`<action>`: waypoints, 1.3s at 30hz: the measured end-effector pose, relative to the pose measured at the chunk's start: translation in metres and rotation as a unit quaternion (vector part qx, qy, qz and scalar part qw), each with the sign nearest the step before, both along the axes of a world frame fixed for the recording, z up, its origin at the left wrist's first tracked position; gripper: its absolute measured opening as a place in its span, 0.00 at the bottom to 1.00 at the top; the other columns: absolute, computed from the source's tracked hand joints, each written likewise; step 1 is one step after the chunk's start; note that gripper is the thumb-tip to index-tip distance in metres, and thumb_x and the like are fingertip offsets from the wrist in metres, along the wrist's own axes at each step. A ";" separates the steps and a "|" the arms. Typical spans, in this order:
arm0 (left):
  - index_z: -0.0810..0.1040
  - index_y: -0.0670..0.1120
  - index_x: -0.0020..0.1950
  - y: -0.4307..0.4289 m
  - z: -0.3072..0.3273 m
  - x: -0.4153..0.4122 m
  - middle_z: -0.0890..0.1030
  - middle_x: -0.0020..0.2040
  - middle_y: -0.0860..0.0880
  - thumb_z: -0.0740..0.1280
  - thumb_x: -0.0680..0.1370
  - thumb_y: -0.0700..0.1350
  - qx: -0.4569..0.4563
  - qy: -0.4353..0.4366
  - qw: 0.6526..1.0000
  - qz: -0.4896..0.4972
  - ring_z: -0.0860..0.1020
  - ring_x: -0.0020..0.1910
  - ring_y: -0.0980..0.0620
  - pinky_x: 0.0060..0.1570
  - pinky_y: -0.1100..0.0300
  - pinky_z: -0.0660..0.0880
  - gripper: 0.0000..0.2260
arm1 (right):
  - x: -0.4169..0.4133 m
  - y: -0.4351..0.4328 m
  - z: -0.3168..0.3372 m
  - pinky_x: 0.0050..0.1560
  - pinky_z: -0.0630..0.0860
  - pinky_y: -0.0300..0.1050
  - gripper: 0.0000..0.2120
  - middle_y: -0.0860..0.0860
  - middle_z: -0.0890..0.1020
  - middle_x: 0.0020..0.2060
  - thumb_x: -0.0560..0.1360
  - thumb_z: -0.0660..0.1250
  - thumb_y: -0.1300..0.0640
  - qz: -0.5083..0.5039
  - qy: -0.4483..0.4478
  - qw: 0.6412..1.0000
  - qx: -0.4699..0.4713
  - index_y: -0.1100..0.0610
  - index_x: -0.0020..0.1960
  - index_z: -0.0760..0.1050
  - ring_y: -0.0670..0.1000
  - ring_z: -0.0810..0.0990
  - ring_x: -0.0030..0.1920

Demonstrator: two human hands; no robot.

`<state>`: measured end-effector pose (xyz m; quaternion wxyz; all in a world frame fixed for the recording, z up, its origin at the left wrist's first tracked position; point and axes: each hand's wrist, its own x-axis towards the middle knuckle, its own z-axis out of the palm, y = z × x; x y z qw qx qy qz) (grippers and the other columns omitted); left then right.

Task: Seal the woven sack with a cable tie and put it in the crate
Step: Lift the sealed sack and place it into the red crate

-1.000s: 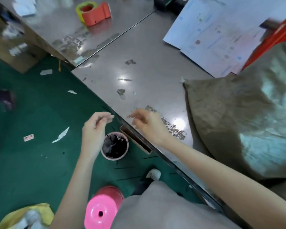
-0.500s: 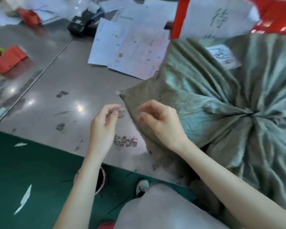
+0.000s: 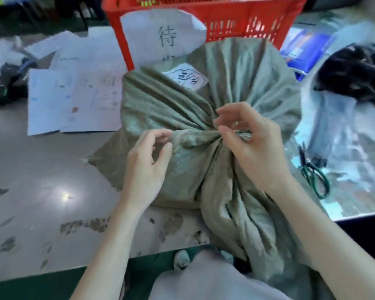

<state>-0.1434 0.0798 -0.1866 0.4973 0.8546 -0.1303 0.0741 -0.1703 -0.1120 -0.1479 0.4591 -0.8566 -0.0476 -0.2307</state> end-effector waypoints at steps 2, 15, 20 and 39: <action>0.76 0.46 0.60 -0.010 -0.001 0.002 0.78 0.57 0.51 0.66 0.78 0.41 0.041 -0.023 0.999 -0.021 0.74 0.58 0.59 0.61 0.67 0.68 0.11 | -0.003 -0.017 -0.001 0.53 0.73 0.44 0.14 0.49 0.82 0.48 0.70 0.68 0.64 -0.031 0.006 0.998 -0.049 0.56 0.55 0.75 0.51 0.79 0.51; 0.48 0.58 0.77 -0.043 -0.020 0.045 0.47 0.78 0.50 0.74 0.68 0.60 0.334 -0.044 0.941 -0.035 0.46 0.77 0.47 0.69 0.39 0.49 0.47 | 0.016 -0.092 -0.007 0.69 0.48 0.68 0.55 0.51 0.37 0.76 0.62 0.77 0.45 -0.053 0.305 0.912 -0.271 0.40 0.74 0.40 0.60 0.39 0.74; 0.47 0.63 0.77 -0.045 -0.017 0.076 0.43 0.79 0.49 0.74 0.64 0.65 0.367 -0.005 0.930 -0.005 0.42 0.78 0.42 0.69 0.32 0.47 0.50 | 0.039 -0.098 -0.011 0.68 0.45 0.72 0.51 0.50 0.36 0.76 0.59 0.79 0.44 -0.036 0.325 0.894 -0.307 0.37 0.72 0.50 0.61 0.35 0.74; 0.76 0.45 0.36 -0.061 -0.014 0.071 0.69 0.40 0.50 0.67 0.72 0.32 0.276 -0.043 0.957 0.079 0.68 0.50 0.40 0.45 0.52 0.61 0.09 | 0.041 -0.090 -0.038 0.49 0.67 0.63 0.13 0.53 0.63 0.47 0.65 0.68 0.68 -0.137 0.184 0.925 -0.304 0.57 0.36 0.64 0.52 0.55 0.47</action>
